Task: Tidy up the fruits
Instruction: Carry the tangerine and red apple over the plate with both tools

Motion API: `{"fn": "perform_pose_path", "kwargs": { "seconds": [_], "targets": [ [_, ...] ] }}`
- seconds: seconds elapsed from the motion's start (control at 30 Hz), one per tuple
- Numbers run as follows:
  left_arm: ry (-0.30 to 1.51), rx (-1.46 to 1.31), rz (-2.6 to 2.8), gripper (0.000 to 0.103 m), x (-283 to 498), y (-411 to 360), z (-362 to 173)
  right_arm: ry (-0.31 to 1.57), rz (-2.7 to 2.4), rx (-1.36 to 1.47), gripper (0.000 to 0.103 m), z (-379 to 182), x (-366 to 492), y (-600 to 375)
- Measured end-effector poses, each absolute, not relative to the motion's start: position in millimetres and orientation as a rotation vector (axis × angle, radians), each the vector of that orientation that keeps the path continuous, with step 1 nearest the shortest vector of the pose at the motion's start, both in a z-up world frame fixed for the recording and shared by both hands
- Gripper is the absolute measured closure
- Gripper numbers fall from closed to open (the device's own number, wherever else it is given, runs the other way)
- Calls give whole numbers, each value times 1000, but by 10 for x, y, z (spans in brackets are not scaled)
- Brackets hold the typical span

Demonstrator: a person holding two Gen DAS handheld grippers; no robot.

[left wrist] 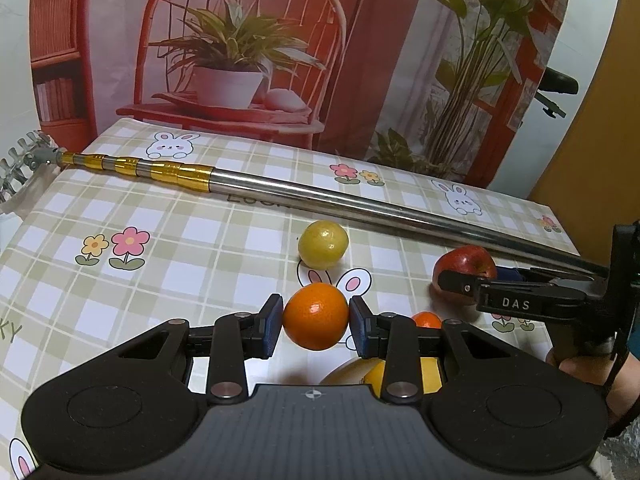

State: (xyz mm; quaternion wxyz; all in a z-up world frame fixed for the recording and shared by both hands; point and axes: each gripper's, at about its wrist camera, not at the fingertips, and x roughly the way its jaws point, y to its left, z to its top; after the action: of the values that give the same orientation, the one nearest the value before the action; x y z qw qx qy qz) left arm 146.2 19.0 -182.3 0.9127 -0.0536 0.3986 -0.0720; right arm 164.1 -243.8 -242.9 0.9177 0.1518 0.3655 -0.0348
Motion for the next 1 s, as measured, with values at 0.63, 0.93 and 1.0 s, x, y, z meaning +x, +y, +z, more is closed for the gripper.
{"fn": "perform_pose_path", "kwargs": {
  "seconds": [0.63, 0.93, 1.0],
  "targets": [
    [806, -106, -180, 65, 1209, 315, -1778, 687, -87, 377, 39, -2088, 1277, -2379],
    [798, -88, -203, 65, 1018, 383, -1727, 658, 8, 354, 39, -1726, 1055, -2063],
    [794, -88, -209, 65, 966, 401, -1720, 667, 52, 326, 39, -1667, 1055, -1929]
  ]
}}
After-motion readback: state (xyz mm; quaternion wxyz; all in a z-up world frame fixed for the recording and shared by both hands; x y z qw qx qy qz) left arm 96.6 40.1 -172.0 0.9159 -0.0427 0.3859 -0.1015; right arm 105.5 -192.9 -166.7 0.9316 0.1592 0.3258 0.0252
